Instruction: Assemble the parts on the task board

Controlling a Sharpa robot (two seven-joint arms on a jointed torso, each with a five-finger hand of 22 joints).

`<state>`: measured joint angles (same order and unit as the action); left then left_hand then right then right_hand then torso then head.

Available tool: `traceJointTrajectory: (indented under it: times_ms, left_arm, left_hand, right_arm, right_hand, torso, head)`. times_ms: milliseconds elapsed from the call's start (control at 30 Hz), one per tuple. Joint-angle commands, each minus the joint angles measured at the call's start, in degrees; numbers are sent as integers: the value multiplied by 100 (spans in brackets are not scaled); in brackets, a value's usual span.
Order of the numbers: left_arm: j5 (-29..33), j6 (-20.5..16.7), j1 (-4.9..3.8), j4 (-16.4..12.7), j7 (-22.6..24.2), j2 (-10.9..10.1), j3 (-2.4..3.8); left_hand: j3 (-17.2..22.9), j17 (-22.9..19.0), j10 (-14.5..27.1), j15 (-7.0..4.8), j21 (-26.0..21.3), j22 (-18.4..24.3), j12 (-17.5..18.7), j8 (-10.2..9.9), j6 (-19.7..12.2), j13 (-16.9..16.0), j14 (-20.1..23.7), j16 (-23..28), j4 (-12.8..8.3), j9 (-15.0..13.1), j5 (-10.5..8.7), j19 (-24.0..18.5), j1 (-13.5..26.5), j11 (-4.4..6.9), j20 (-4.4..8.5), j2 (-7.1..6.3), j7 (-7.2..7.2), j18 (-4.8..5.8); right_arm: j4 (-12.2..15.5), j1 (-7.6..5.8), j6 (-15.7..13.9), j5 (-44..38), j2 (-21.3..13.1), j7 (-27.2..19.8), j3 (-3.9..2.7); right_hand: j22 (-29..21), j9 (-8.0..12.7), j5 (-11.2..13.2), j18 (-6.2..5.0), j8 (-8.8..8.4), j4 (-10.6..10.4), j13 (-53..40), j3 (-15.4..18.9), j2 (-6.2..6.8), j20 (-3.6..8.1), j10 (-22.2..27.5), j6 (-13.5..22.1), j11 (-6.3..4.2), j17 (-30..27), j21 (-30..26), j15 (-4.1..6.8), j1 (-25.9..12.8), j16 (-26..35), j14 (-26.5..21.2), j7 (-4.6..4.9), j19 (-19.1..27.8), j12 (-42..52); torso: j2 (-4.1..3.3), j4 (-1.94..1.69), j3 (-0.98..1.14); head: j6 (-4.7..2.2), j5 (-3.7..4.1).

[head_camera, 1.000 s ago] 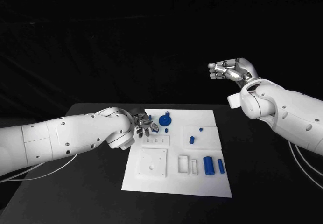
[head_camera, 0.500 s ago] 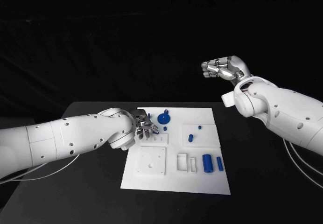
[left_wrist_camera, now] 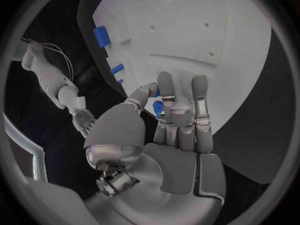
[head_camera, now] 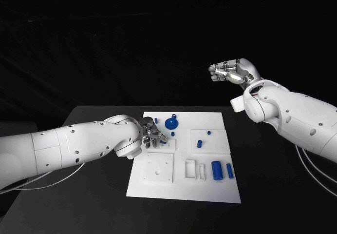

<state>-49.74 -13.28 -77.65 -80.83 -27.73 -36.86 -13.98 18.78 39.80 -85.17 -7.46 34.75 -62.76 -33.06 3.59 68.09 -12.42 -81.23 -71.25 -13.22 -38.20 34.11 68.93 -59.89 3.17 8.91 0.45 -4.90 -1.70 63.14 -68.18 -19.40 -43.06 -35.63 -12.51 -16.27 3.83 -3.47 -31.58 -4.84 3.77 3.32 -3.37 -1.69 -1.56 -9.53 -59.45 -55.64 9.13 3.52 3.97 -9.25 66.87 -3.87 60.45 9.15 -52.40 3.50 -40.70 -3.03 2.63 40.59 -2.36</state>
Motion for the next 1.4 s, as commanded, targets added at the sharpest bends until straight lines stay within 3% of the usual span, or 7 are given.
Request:
traceJointTrajectory:
  times_ms: [33,1400]
  left_arm:
    - [-27,85,18,4,-5,17,4]
    - [-156,258,56,-36,-120,-88,6]
  left_hand:
    - [69,-13,-171,-49,-45,-44,-26,23,997,-9,-26,-18,-32,-508,-8,51,3,147,-10,64,678,75]
    - [116,58,-169,-58,-474,-577,-144,26,1024,-63,-46,-159,-79,-776,90,240,43,154,1,72,696,91]
  right_arm:
    - [15,4,112,-74,9,7,0]
    - [-37,82,172,-75,14,9,4]
  right_hand:
    - [-9,8,-26,-83,-38,-8,6,-23,53,-19,69,92,21,-7,17,-14,-2,40,-65,6,63,-14]
    - [-7,9,-85,-100,-38,-37,5,209,30,-41,103,149,34,-7,26,-30,29,38,-108,18,110,-13]
  torso:
    - [-1,3,1]
    - [-7,1,0]
  head:
    - [5,1]
    - [65,17]
